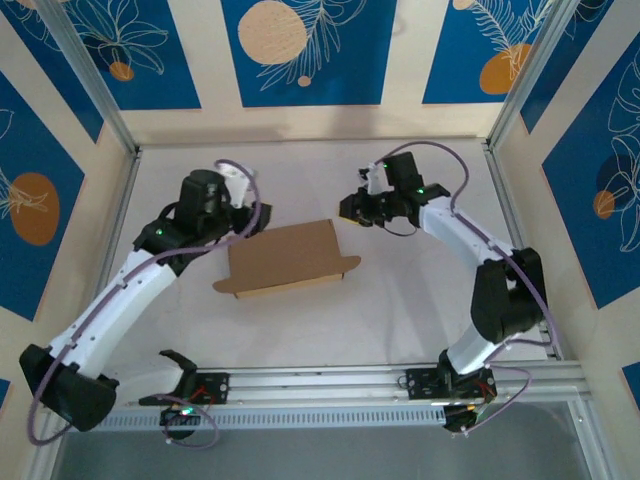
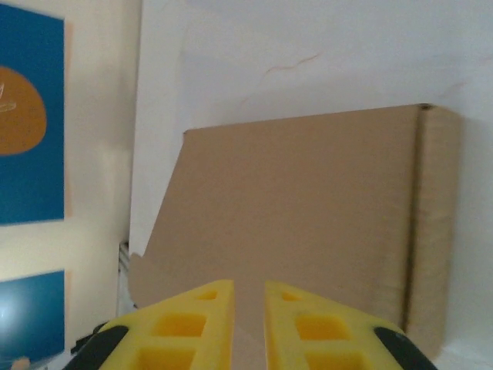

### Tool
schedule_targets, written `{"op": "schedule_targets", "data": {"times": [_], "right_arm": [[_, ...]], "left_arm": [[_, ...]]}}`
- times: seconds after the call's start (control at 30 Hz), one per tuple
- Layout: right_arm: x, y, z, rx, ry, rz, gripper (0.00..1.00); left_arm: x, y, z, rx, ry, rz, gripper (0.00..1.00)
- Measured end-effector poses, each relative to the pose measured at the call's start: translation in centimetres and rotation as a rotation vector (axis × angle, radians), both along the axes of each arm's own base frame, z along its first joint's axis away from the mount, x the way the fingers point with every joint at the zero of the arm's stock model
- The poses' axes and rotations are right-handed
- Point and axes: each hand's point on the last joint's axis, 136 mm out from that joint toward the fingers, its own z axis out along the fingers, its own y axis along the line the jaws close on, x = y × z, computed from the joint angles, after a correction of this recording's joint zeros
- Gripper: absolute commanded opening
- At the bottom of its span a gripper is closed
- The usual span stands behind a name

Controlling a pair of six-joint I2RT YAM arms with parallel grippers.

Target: Fold the paper box

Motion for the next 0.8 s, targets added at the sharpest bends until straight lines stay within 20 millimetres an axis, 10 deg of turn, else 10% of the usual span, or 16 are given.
{"op": "schedule_targets", "data": {"times": [0.2,0.47,0.63,0.8], "right_arm": [[-3.1,2.8,-5.4,-0.050,0.127,0.115,0.13],[-5.0,1.9,-11.8,-0.170,0.259,0.115,0.09],[-5.1,2.0,-12.1,-0.175,0.261,0.121,0.09],[-5.0,1.7,-11.7,-0.161,0.260,0.127,0.19]], "left_arm": [[-2.5,5.8,-12.3,-0.051,0.382,0.316,0.81],[-3.9,8.3,-17.1,-0.095,0.493,0.532,0.70],[-3.8,8.0,-20.9,-0.126,0.562,0.570,0.58],[-1.1,7.0,-20.6,-0.215,0.493,0.560,0.36]]}}
